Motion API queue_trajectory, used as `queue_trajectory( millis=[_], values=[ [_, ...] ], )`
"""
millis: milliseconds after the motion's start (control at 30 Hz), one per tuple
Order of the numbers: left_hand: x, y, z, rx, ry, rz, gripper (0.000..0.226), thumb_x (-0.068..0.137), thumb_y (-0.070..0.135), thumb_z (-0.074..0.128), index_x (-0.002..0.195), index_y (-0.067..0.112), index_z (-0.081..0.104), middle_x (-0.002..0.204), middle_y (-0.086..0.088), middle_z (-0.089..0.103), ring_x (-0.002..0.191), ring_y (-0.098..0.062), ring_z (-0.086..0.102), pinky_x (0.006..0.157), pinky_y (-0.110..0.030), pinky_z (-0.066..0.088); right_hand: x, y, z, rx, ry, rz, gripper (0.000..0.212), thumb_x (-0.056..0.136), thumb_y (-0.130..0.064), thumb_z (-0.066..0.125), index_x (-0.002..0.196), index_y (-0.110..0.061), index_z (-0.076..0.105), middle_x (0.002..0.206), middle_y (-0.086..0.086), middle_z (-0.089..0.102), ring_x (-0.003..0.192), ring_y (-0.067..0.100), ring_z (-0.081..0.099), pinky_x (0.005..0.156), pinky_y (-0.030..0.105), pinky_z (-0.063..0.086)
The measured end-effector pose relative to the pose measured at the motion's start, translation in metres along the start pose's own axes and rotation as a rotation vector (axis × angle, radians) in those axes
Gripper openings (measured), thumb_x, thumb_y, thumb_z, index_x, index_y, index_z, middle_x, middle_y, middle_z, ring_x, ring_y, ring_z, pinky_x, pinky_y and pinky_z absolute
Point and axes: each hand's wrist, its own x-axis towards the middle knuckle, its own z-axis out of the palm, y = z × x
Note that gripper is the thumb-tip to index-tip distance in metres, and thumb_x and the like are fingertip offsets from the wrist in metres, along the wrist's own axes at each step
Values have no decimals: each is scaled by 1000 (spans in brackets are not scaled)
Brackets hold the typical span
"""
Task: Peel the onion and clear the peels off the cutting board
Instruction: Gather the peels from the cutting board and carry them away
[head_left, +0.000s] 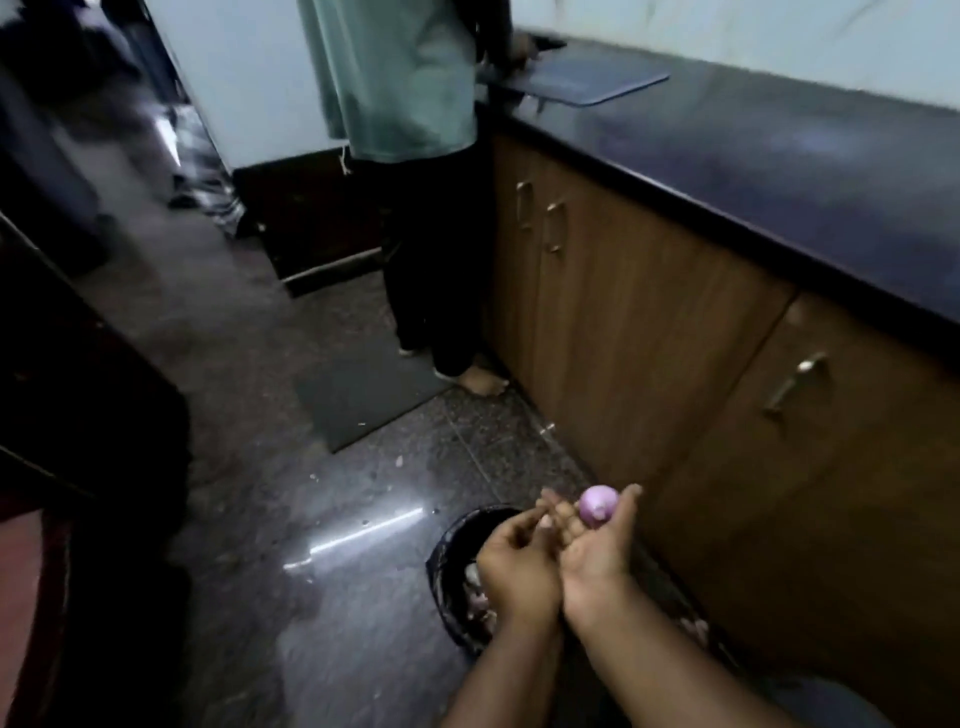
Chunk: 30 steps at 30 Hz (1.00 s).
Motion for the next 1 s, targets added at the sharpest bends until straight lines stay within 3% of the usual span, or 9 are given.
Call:
queue_trajectory(
  millis=[200,367,467,533,667,767,800,833,1000],
  values=[
    [58,-20,-28,332,275,148,19,97,6,68,99,17,84,93,1,82,88,-15,75,80,-28,54,64,46,6,-266,70,213,106,91,-85,21,146,1,54,164,18,42,153,29,38,120,41,31],
    [75,-32,-25,535,281,222,15,85,20,80,82,34,77,83,8,80,89,-20,76,86,-35,55,86,44,1,-324,71,280,104,91,-84,23,151,-4,50,166,13,39,151,28,40,99,39,36],
    [79,-39,-16,815,323,309,22,75,21,83,92,34,78,108,7,80,123,-27,63,114,-44,28,88,41,-2,-317,59,252,117,73,-98,32,147,-10,57,160,7,50,142,25,52,102,40,45],
    [76,-39,-11,937,260,305,31,73,27,82,101,37,77,139,10,69,143,-27,47,119,-47,17,78,34,-2,-301,55,210,112,70,-99,35,130,-10,68,136,8,70,112,22,70,88,34,54],
    [56,-33,3,1030,140,318,21,77,44,80,87,26,80,122,-2,76,126,-31,58,113,-49,28,45,1,-1,-284,-41,105,105,56,-104,47,92,-8,70,110,29,70,76,20,61,57,24,45],
    [15,-36,40,1066,28,431,91,66,66,59,140,11,64,162,-21,43,146,-43,42,118,-58,27,6,-47,-21,-364,-3,-116,78,55,-105,46,62,-27,46,87,15,56,82,34,66,77,34,56],
    [-2,-37,52,1046,-19,438,110,62,72,45,151,8,51,166,-24,35,149,-45,37,119,-59,25,-7,-61,-30,-374,26,-177,69,71,-97,43,66,-29,50,114,-3,35,100,45,68,96,43,55],
    [-26,-37,70,1030,-124,443,116,61,75,40,157,9,44,167,-23,33,152,-43,35,121,-58,24,-23,-79,-47,-342,70,-248,63,78,-90,43,76,-28,57,133,37,57,109,45,68,102,47,52],
    [-149,-48,147,1071,-637,695,57,82,46,76,131,18,63,139,-16,64,128,-40,60,101,-50,50,-124,-160,-155,-142,236,-611,49,83,-67,56,85,-20,66,79,0,61,65,6,54,61,18,45]
  ],
)
